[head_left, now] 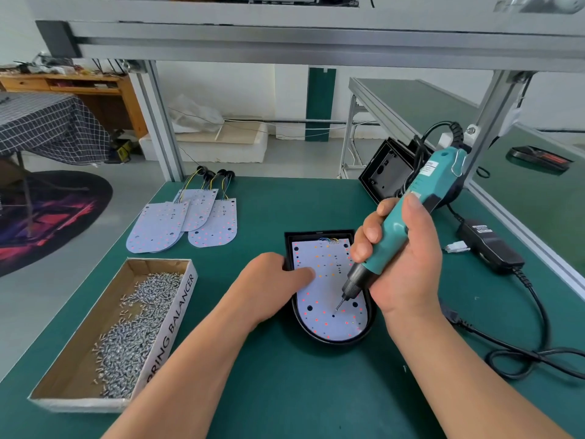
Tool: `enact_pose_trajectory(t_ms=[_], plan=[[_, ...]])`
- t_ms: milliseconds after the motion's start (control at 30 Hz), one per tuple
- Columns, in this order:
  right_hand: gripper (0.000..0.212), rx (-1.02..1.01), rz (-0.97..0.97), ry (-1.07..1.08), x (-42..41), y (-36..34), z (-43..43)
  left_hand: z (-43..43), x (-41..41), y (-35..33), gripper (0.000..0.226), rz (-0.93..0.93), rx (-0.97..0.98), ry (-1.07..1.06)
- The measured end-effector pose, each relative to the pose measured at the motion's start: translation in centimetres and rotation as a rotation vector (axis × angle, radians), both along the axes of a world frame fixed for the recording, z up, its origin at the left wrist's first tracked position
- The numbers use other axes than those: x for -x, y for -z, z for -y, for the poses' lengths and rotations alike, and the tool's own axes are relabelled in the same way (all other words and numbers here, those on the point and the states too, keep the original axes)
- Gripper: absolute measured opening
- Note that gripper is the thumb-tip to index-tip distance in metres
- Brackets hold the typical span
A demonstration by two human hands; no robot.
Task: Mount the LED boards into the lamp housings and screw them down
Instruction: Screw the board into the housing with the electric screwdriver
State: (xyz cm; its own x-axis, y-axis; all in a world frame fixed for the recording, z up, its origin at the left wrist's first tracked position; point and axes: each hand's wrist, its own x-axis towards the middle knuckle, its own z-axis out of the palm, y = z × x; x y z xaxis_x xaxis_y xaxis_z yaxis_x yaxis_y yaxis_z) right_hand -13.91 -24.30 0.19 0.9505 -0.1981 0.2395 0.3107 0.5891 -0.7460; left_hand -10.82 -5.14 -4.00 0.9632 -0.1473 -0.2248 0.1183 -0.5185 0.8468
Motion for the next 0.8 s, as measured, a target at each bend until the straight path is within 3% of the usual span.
enact_pose_trajectory(t_ms=[267, 400, 567, 800], plan=[[0.033, 0.130, 0.050, -0.016, 0.5, -0.1, -0.5, 0.2, 0.1, 0.0, 0.064, 0.003, 0.022, -0.011], [0.046, 0.166, 0.091, -0.069, 0.7, -0.2, -0.8, 0.3, 0.1, -0.1, 0.044, 0.011, 0.003, -0.012], [0.054, 0.250, 0.178, -0.123, 1.1, -0.5, -1.2, 0.4, 0.0, -0.1, 0.037, 0.030, -0.021, -0.019], [0.055, 0.364, 0.272, -0.145, 1.7, -0.5, -2.0, 0.4, -0.3, 0.2, 0.046, 0.074, -0.048, -0.030]])
